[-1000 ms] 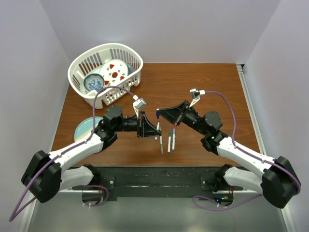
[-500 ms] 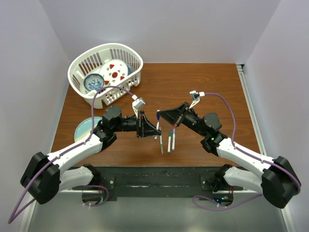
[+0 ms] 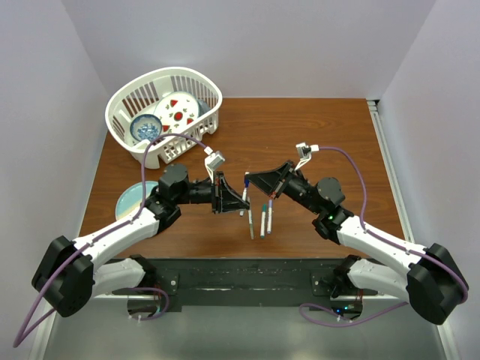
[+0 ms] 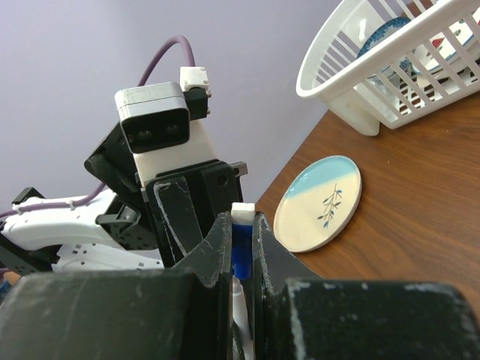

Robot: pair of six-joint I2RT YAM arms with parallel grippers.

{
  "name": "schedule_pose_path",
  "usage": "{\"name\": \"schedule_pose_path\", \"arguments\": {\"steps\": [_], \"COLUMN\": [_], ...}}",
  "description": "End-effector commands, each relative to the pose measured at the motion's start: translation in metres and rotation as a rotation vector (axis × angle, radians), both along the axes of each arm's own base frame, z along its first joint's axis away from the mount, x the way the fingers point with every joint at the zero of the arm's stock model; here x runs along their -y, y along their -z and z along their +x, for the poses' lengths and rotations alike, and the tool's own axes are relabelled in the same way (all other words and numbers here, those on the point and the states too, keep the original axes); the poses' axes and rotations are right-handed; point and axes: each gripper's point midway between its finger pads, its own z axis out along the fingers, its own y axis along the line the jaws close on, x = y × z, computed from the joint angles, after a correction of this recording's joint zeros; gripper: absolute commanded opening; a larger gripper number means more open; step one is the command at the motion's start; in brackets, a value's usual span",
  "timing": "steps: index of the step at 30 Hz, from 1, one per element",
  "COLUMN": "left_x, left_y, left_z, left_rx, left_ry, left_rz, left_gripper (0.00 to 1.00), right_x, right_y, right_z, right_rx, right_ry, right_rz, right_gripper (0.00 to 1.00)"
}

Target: Insert the pens into the pen caps

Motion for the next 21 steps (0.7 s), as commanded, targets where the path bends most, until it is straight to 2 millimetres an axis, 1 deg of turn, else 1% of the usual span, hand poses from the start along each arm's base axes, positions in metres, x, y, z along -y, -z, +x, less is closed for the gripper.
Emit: {"name": "schedule_pose_path", "arguments": {"steps": [1, 5, 9, 21], "left_x": [0.0, -0.001, -0.001, -0.001], "left_y": [-0.01, -0.009, -0.008, -0.009], "left_z": [-0.002, -0.004, -0.004, -0.003], "left_rx": [0.025, 0.025, 0.027, 0.026], "left_ry": [0.019, 0.022, 0.022, 0.019], "left_rz": [-0.037, -0.037, -0.036, -0.04], "left_gripper": [0.0, 0.0, 0.0, 0.0], "right_x": [0.002, 0.001, 0.0, 0.003], "right_y": [-0.036, -0.043, -0.046, -0.027], "right_z": [0.002, 0.006, 0.006, -0.003], "right_rx": [0.08, 0.094, 0.096, 0.062], "right_ry": [0.028, 0.034, 0.029, 0.015], "right_rz": [0.062, 0.061, 0.063, 0.042], "right_gripper": [0.0, 0.0, 0.0, 0.0]}}
